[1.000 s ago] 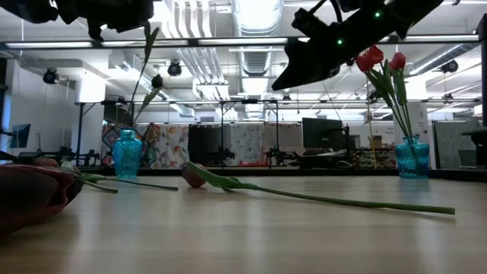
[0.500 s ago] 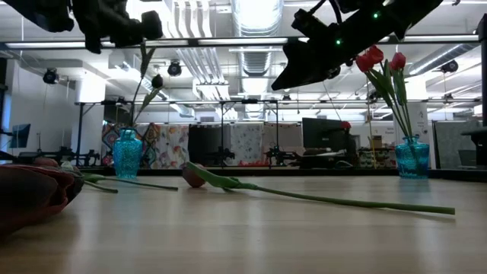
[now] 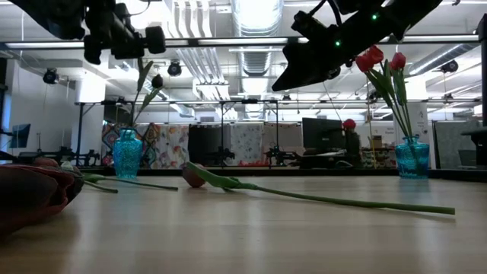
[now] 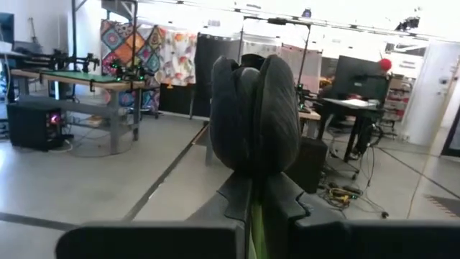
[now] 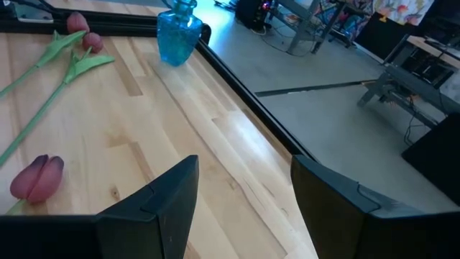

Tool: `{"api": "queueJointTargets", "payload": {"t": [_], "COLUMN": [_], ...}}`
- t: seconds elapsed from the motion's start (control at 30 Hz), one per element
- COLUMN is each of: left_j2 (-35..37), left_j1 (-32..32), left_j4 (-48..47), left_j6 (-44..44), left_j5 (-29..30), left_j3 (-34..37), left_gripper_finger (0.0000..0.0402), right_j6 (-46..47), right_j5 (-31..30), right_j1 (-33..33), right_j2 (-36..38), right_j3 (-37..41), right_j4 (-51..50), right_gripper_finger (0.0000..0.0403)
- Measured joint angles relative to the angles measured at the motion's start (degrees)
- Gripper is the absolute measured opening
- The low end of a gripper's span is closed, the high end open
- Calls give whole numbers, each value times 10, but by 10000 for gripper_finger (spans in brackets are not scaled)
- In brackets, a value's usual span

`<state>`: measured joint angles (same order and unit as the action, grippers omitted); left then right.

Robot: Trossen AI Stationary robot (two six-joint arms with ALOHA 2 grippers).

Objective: Sort flowers into vase by color
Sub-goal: Put the black tulip into the left blue vase

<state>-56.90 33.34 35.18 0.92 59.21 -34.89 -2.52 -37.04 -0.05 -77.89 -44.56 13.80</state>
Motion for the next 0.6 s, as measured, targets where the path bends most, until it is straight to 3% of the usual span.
{"api": "queueJointTargets", "payload": {"t": [0.6], "left_j2": [-3], "left_j1": [5], "left_j4": [-1], "left_j6": [-11], "left_j5": [0], "left_j3": [0], "left_gripper_finger": [0], "right_j6": [-1], "right_j5": [0], "right_j1": [0], "right_j2": [0], "right_j3": [0], "right_j4": [0], "right_gripper_finger": [215]}}
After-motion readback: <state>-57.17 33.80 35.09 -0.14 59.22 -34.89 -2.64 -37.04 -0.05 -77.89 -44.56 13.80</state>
